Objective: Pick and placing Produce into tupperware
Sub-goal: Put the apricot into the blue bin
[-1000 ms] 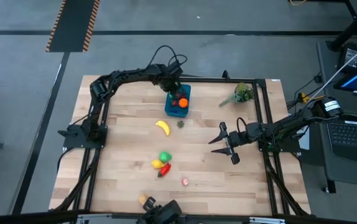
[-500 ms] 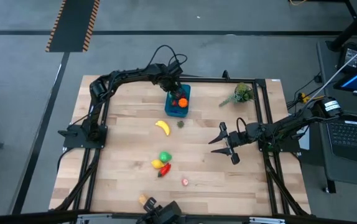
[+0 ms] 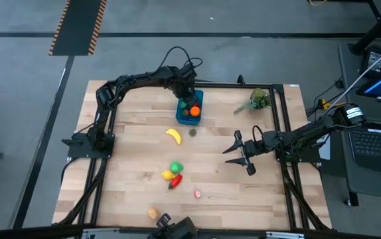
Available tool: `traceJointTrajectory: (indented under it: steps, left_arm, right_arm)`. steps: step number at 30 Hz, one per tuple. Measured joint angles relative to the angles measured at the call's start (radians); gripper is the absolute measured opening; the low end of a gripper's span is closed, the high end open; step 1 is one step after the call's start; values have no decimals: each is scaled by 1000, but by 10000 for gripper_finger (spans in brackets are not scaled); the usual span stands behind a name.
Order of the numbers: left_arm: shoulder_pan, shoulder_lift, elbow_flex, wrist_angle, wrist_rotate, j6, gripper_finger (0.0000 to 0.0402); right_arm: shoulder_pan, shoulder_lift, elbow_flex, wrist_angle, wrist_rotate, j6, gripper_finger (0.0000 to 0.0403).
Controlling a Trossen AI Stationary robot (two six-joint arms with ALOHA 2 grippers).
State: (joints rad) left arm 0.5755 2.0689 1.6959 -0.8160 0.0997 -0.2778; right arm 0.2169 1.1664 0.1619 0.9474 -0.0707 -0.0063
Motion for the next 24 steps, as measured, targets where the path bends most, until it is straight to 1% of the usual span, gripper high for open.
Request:
traceJointTrajectory:
  steps: [4, 6, 9, 11, 18, 22, 24]
  left_arm:
    - [-21, -12, 68, -79, -38, 35, 158]
    - [-48, -34, 80, -69, -103, 69, 155]
    - [-99, -72, 79, -76, -212, 105, 151]
    - [-133, -103, 79, -86, -267, 126, 148]
    - [-263, -225, 79, -92, -321, 156, 139]
    - [-344, -285, 77, -96, -420, 157, 134]
    - [-389, -321, 51, -94, -472, 153, 131]
  right_arm:
    - [0, 0, 0, 0, 0, 0, 177]
    - [0, 0, 0, -1, 0, 1, 177]
    - [0, 0, 0, -3, 0, 1, 177]
    - [0, 0, 0, -9, 0, 2, 177]
    - [0, 0, 0, -8, 0, 7, 177]
    - [0, 0, 0, -8, 0, 41, 177]
    - [0, 0, 0, -8, 0, 56, 177]
